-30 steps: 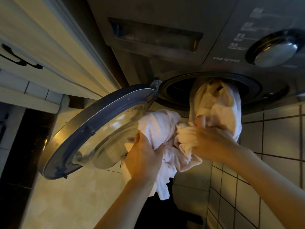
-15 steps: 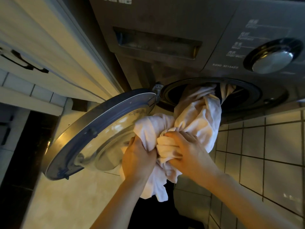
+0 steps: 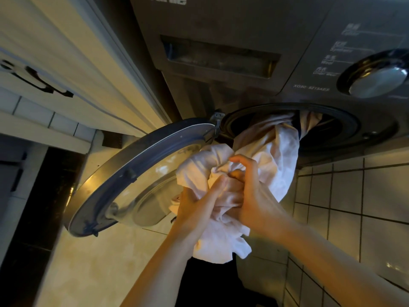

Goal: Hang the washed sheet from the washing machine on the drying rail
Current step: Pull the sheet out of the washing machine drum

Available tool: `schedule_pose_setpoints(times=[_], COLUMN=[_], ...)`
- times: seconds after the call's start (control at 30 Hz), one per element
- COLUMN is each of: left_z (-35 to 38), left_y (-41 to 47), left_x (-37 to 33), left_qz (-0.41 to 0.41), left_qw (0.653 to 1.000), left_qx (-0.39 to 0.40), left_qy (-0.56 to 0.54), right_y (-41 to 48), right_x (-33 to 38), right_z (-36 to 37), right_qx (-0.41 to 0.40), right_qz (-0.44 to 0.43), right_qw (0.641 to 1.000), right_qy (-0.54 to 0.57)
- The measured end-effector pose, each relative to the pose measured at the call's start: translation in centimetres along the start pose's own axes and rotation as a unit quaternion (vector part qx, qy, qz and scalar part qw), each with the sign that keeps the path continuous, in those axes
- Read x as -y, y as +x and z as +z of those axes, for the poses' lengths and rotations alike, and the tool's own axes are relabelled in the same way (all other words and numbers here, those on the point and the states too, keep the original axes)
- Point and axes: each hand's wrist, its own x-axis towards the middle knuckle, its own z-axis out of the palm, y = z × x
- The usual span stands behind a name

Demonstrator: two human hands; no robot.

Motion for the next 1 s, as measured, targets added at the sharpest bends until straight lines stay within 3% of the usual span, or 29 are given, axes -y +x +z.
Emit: schedule_pose_setpoints(times=[0.23,0.4,0.6,0.7,0.87,1.0], left_z=[2.1,2.0,1.6,1.6,0.6,0.2], left_y=[0.5,0.7,0.5,0.5,1.3,0.7], left_x=[-0.6,0.2,-0.1,-0.3,0.6,0.9], left_qz=[-0.078,-0.028,0.034,0.034,0.015,0.015], left_qw=[0.992,0.991,0.991,0.99,0.986,0.984], left_qx=[-0.1,-0.127,-0.13,-0.134,-0.155,-0.16], left_qy=[0.003,-0.033,-0.006,0.023,0.053,0.078], right_y=[-1.0,-1.5,-1.2,-1.4,-0.7,1.3], right_x=[0.3,0.4,0.1,0.0,-0.9,-4.1], right_z=[1.3,1.6,0.1,-0.6,-2.9,-5.2], right_qx=[-0.024,-0.032,0.049,0.085,0.061,0.165], right_qz=[-0.024,0.001,0.031,0.027,-0.024,-0.006], right_qw=[0.998,0.993,0.993,0.994,0.994,0.943], right_qy=[0.049,0.111,0.103,0.06,-0.089,-0.288])
